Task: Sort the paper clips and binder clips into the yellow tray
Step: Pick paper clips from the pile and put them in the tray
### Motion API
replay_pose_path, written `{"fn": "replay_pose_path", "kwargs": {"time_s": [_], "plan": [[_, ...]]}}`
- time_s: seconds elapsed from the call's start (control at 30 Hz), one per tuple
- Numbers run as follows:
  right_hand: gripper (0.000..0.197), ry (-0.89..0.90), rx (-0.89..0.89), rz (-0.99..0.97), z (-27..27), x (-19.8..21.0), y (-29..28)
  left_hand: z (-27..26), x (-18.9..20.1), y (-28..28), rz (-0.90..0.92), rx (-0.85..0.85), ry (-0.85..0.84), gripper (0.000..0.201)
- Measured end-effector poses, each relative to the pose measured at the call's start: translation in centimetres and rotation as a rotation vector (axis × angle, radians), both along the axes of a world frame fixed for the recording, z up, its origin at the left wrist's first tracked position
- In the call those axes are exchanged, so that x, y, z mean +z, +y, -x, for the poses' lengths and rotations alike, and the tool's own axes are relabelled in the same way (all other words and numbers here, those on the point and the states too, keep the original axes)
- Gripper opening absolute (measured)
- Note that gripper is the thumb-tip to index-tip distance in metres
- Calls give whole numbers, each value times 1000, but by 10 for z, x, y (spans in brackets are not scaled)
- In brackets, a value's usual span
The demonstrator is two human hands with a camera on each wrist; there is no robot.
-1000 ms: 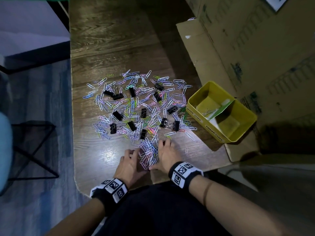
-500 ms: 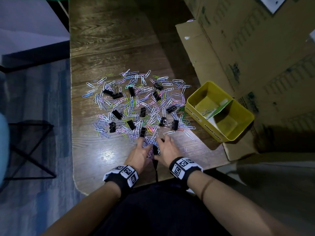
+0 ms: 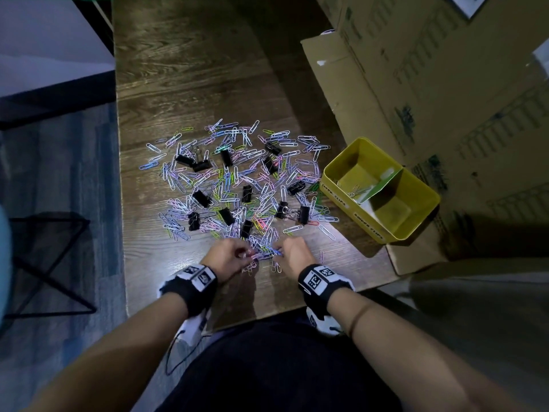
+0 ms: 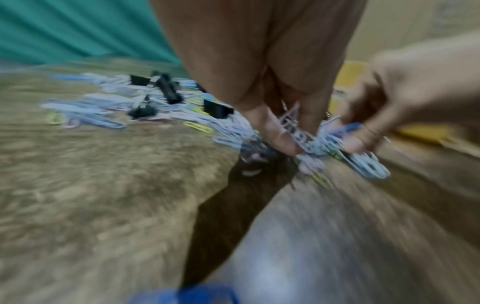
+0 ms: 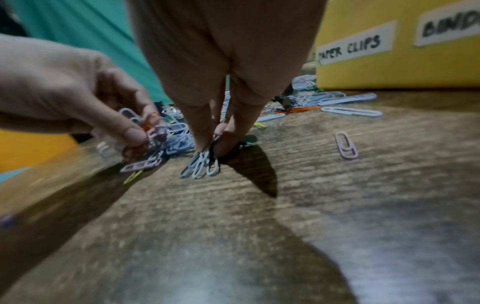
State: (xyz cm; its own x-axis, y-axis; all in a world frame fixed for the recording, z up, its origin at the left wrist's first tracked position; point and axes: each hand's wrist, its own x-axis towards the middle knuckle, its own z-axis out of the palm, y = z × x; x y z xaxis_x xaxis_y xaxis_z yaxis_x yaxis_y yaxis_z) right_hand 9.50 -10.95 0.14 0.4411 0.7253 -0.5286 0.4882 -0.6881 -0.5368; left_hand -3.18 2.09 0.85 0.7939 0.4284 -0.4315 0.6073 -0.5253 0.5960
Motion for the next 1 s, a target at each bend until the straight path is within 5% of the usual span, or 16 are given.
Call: {"fn": "replay_pose_path", "kwargs": {"time_s": [0.27, 0.5, 0.8, 1.0], "plan": [[32, 281, -193, -56, -22, 8, -5, -7, 33, 39, 475, 326, -27, 15], [21, 536, -499, -343, -46, 36, -30, -66, 94, 46, 591, 228, -136, 13], [23, 468, -986, -896, -108, 95, -56, -211, 107, -9, 639, 222, -380, 19], [20, 268, -1122, -830, -156, 85, -46, -246, 60, -45, 583, 222, -233, 7]]}}
